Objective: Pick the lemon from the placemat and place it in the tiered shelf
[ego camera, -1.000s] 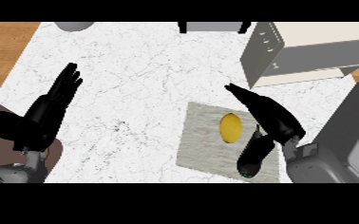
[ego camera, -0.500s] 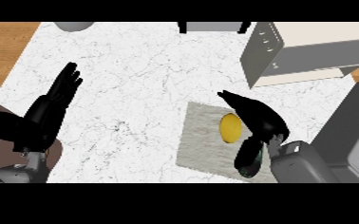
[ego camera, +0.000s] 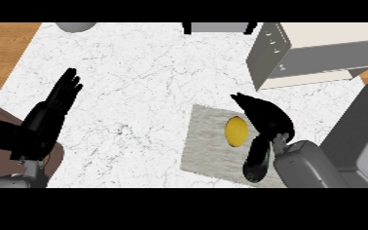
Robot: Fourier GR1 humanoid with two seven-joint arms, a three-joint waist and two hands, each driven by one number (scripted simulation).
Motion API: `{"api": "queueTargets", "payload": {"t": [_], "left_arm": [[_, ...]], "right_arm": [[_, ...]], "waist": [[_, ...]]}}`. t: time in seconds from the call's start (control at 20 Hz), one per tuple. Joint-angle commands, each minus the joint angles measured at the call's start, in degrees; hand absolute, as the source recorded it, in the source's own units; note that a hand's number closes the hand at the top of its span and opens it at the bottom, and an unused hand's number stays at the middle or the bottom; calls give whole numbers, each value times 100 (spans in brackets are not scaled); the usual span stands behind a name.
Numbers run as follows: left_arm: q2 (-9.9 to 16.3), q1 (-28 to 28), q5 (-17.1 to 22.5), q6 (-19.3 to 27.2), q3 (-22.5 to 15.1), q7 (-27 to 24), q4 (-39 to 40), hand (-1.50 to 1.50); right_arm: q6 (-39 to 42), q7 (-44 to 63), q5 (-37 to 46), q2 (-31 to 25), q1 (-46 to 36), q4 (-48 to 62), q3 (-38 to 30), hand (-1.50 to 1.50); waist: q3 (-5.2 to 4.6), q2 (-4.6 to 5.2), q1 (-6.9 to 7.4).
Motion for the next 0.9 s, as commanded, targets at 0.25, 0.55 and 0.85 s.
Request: {"api": "queueTargets", "payload": {"t": [0.25, 0.55, 0.85], "left_arm": [[-313, -143, -291, -152, 187, 225, -37, 0], [-228, -554, -169, -338, 549, 144, 357, 0], [-451, 94, -498, -255, 300, 509, -544, 0]], "right_arm": [[262, -196, 488, 270, 488, -125, -202, -150], [275, -695, 655, 261, -108, 1079, -540, -150], [100, -1179, 835, 402, 186, 1504, -585, -150]], "waist": [[1, -3, -14], [1, 9, -3], [2, 2, 14]]}}
